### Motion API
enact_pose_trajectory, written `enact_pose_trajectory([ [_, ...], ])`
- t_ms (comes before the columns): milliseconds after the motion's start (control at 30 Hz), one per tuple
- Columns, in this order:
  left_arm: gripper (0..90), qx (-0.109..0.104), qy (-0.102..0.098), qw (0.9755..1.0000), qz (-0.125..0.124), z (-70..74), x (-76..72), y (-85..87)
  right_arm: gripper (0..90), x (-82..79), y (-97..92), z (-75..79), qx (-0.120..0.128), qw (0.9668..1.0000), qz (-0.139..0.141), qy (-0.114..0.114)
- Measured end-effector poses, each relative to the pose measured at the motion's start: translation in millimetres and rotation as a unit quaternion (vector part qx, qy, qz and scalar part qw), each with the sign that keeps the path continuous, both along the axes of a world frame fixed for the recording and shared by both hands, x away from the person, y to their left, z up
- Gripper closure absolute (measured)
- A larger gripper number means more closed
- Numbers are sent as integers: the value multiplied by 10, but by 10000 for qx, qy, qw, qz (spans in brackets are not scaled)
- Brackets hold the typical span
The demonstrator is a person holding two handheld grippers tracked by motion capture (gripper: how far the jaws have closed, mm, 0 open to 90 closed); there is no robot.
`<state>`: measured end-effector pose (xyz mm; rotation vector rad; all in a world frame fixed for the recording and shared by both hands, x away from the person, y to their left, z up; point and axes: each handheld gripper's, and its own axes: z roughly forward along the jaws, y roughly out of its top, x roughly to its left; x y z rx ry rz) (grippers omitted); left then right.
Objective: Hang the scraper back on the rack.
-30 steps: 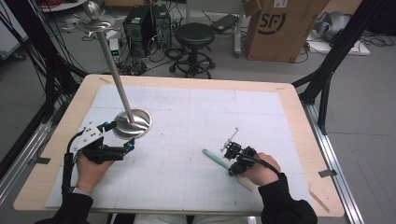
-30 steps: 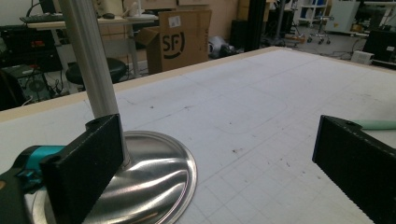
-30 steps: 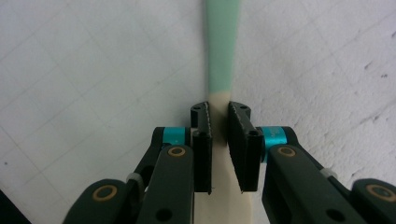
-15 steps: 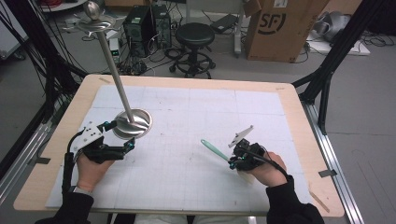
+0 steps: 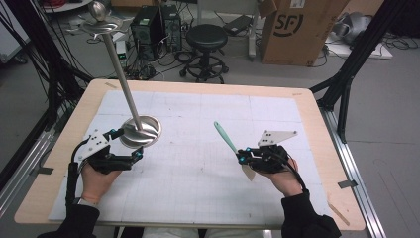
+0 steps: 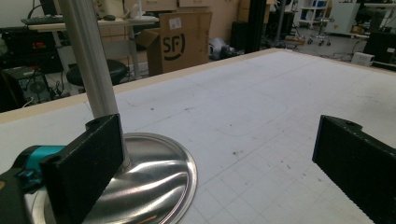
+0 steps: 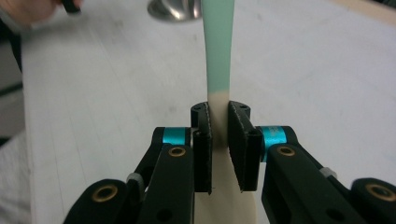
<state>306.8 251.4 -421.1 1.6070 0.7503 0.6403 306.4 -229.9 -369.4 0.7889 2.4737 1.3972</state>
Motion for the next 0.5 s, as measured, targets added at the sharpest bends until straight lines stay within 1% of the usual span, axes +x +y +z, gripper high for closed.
enact_pose_trajectory([
  [67,27,-10,-6,10000,-2,0,-1,-1,801,24,34,31,158,9998,-55,-97],
  [200,27,-14,2,10000,-16,2,-1,3,801,78,134,91,322,9987,-177,-346],
  [233,27,-13,3,10000,-17,2,0,3,801,96,156,104,387,9980,-229,-444],
  [300,27,-16,9,10000,-18,0,0,1,801,128,193,129,499,9970,-299,-501],
  [333,27,-15,7,10000,-17,0,0,0,801,152,213,139,558,9965,-292,-552],
  [500,27,-15,-26,10000,-46,6,-8,1,801,242,307,179,952,9931,-272,-624],
])
